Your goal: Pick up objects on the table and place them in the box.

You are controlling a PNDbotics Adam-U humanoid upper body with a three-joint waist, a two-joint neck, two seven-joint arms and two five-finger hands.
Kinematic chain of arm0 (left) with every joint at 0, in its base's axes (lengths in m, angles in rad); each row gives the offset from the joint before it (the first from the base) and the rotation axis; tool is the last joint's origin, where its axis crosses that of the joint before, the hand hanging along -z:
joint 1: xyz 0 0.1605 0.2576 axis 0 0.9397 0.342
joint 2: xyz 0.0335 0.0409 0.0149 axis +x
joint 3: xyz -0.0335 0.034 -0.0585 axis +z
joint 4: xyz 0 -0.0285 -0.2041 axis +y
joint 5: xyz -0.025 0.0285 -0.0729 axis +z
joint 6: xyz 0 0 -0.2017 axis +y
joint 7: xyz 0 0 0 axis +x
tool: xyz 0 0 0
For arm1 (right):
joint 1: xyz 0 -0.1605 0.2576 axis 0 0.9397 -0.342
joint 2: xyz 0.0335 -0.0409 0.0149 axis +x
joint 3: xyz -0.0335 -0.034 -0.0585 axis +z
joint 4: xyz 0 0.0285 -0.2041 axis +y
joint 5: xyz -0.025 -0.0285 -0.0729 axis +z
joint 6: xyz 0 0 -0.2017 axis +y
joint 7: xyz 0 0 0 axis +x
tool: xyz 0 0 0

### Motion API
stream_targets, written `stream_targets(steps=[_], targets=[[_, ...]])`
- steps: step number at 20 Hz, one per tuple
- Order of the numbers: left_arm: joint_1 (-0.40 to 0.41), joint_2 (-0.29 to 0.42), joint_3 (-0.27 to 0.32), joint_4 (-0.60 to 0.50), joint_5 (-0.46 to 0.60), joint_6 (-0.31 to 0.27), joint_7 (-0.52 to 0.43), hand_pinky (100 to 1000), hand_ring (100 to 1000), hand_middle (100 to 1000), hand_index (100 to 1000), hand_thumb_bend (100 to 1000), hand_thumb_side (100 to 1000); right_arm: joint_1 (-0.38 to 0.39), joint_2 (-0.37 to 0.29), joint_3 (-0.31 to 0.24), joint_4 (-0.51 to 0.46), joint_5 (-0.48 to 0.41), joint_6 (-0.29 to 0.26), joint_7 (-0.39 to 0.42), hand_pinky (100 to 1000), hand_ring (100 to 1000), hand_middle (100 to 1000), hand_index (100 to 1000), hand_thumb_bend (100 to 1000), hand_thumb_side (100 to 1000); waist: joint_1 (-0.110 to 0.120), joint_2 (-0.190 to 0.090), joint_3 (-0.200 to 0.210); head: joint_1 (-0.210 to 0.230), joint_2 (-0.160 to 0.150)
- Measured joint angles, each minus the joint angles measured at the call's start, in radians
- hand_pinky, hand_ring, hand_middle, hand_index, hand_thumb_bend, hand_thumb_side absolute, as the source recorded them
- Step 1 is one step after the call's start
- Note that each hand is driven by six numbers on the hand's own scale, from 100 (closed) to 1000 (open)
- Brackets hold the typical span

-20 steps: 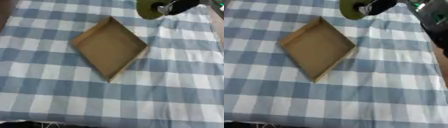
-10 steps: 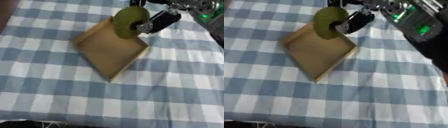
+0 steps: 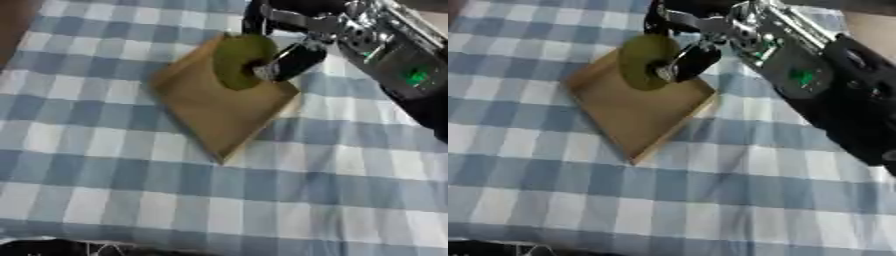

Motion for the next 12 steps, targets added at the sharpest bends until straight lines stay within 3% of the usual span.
stream_targets(steps=[8,12], targets=[[-0.001,-0.001,0.0,0.0,0.001,-0.001,-0.003,711,606,600,809,100,629,0.008,0.051,0.037,0.092,0.04,-0.059,-0.002,647,675,562,562,113,177,0.002,0.005,0.002,-0.005,0.0],[-0.001,-0.001,0.0,0.0,0.001,-0.001,-0.004,711,606,600,809,100,629,0.008,0.063,0.051,0.123,0.052,-0.095,0.022,707,768,684,711,259,201,0.002,0.005,0.002,-0.006,0.0]])
